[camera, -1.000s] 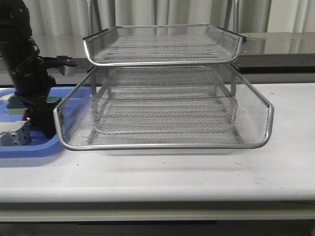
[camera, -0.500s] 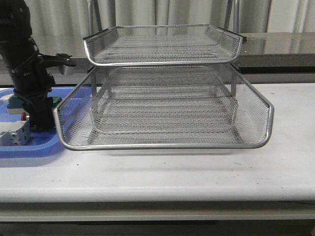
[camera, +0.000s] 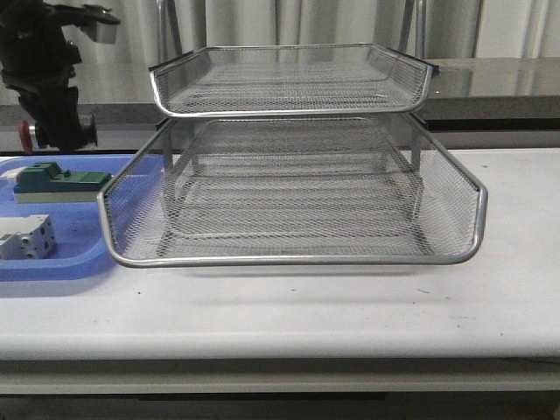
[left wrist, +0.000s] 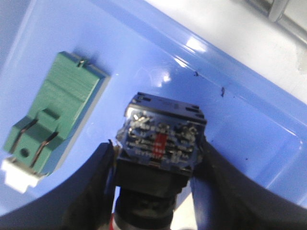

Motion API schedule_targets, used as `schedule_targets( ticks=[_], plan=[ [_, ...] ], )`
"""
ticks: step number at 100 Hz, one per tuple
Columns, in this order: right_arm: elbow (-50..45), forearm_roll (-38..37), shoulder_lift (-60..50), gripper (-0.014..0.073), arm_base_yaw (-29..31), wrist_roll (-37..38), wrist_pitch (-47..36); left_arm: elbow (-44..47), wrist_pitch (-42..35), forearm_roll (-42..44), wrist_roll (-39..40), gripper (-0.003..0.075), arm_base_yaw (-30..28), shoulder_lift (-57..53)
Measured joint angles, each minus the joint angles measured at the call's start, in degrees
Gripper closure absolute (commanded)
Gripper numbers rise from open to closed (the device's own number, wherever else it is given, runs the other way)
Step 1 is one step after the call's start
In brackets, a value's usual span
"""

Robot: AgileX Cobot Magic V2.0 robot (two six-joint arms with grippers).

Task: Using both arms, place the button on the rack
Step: 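Lift the red push button and carry it over the pulled-out tray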

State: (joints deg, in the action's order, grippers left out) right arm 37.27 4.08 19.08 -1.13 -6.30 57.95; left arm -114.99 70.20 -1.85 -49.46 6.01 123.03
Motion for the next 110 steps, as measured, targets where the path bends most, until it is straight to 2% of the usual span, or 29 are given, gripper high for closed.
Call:
schedule_targets(
  ticks=[27,49,81,110],
  plan=[
    [0.0,0.0,0.0,0.0664,0.0,0.0,0.0,0.1,1.0,0.0,3.7,0.074,0.4,-7.4],
    [0.0,0.0,0.0,0.0664,0.0,0.0,0.0,8.0,1.0,0.0,5.4,0.074,3.5,-17.3],
    [0.0,0.0,0.0,0.0664,0.0,0.0,0.0,21.3,1.5,-0.7,7.2,0.0741,15.0,-30.0],
    [0.0,0.0,0.0,0.0664,0.0,0.0,0.0,23.2,1.2,-8.0,7.4,0.0741,27.5,-28.0]
  ],
)
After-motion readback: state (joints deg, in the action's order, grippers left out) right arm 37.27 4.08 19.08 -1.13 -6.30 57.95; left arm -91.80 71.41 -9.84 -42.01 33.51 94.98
